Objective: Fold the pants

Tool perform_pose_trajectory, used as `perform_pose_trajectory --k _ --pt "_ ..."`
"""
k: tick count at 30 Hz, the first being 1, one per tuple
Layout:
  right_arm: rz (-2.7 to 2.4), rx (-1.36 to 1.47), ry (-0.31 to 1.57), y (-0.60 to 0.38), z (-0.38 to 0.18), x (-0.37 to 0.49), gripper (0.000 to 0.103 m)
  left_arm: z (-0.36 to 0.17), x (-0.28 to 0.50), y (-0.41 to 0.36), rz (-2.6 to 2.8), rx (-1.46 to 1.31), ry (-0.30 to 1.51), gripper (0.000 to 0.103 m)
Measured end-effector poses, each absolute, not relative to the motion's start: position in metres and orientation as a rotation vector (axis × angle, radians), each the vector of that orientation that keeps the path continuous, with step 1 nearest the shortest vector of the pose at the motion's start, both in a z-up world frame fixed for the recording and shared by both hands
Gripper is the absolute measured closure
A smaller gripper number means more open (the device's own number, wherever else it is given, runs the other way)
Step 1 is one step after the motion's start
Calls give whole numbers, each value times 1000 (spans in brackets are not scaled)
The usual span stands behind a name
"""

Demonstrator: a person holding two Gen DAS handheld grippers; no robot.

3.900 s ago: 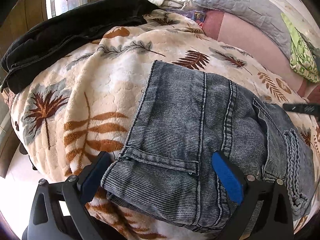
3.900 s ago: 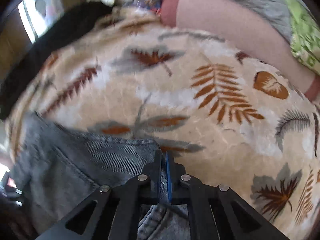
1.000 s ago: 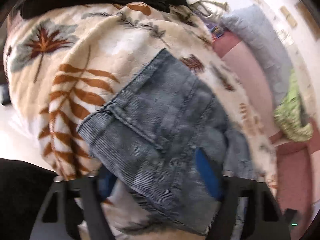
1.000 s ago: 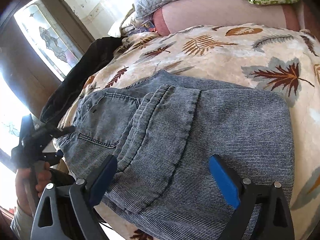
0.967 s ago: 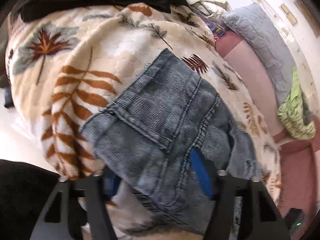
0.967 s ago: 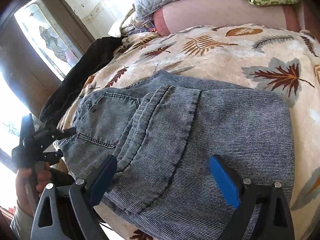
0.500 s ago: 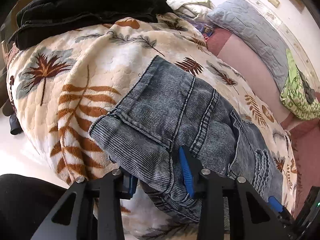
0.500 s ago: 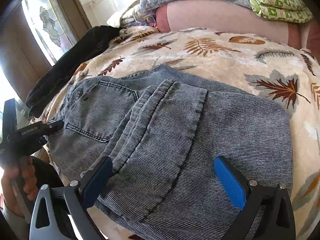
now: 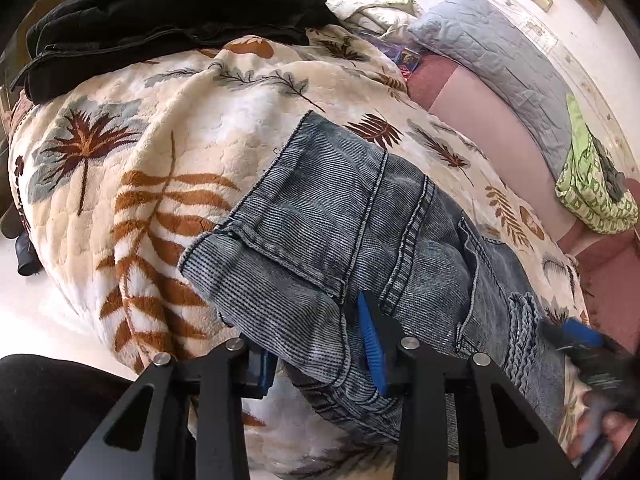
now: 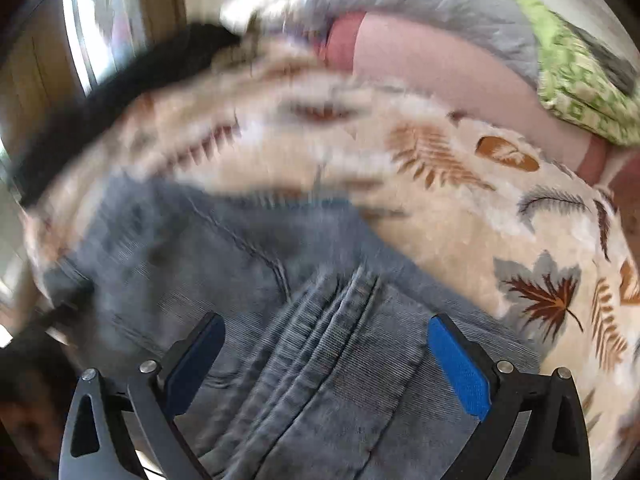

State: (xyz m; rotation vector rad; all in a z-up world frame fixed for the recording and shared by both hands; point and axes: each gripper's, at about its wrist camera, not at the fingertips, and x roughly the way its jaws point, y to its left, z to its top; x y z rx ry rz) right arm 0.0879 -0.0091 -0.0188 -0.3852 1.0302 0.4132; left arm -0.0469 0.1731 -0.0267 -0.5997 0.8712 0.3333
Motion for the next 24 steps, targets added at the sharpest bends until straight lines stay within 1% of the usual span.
perform_pose_trajectory --k 1,2,6,10,12,13,14,24 --pt "408 -457 1093 -4 -38 91 1 -27 -47 173 333 -595 871 65" --pt "414 -455 1075 -5 -45 90 0 -27 -47 172 334 -588 873 65" --pt "405 -421 1091 -13 -32 91 0 -26 -46 170 337 -575 872 65" --pt "419 -417 1011 -15 -13 80 0 -26 -45 169 341 -569 871 65" --pt "413 -431 1027 -12 -21 81 0 -26 -45 168 345 -562 872 65" --pt "416 -479 1075 -6 -36 82 1 -26 -45 168 345 -560 871 64" --pt "421 -473 1055 -4 -39 81 0 -26 -45 168 346 -558 872 64" --pt "422 -432 1047 -15 -31 78 0 -25 -43 165 357 -533 870 64"
